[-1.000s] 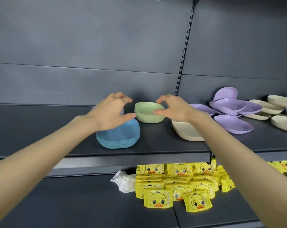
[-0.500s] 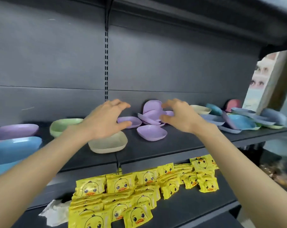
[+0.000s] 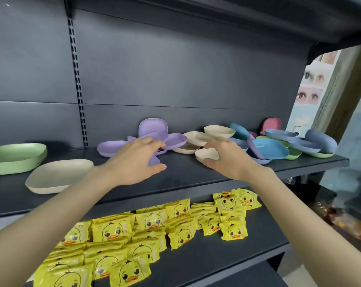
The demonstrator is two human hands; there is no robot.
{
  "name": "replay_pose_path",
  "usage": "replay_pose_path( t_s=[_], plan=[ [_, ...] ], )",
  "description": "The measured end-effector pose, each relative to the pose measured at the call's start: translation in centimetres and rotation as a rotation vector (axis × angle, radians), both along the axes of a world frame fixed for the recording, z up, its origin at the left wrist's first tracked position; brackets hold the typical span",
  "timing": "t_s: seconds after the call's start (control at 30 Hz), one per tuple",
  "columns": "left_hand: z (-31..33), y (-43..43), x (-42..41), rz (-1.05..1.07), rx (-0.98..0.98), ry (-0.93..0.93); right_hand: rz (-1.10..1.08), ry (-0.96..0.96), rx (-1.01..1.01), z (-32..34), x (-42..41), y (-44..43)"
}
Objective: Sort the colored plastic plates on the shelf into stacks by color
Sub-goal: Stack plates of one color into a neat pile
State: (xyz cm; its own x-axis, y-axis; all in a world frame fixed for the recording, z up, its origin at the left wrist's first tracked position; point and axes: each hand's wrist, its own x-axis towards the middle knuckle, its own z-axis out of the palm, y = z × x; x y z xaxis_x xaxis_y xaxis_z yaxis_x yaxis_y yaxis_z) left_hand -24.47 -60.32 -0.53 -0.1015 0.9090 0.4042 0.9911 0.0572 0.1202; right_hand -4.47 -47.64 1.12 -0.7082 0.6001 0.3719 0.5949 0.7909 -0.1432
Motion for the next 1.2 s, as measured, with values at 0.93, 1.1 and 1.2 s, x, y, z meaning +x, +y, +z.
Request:
replay_pose_path(
  t_s=[0.93, 1.1, 1.2],
  plan=[
    [-1.9, 22.0, -18.4, 0.273, -0.263, -0.136, 0.242, -0.243, -0.206, -1.9, -21.9, 26.5],
    [-2.8, 23.4, -19.7, 0.333, -0.335, -0.104, 0.291, -0.313, -0.229, -2.4, -24.3, 29.2],
    [-2.7, 23.8, -20.3, 0.354, -0.339, -0.098, 0.312, -0.369, -0.245, -2.4, -24.9, 30.2]
  ],
)
